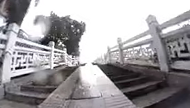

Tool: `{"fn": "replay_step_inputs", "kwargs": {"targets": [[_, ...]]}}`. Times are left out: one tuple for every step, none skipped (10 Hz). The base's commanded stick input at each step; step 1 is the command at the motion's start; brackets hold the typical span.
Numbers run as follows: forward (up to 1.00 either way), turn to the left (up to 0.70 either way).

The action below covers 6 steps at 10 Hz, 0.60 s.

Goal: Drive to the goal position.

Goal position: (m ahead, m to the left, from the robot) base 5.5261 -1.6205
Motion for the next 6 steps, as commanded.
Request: {"fn": "replay_step_inputs", "kwargs": {"targets": [[0.45,0.00],[0.45,0.00],[0.45,0.00],[0.45,0.00],[0.45,0.00],[0.45,0.00]]}}
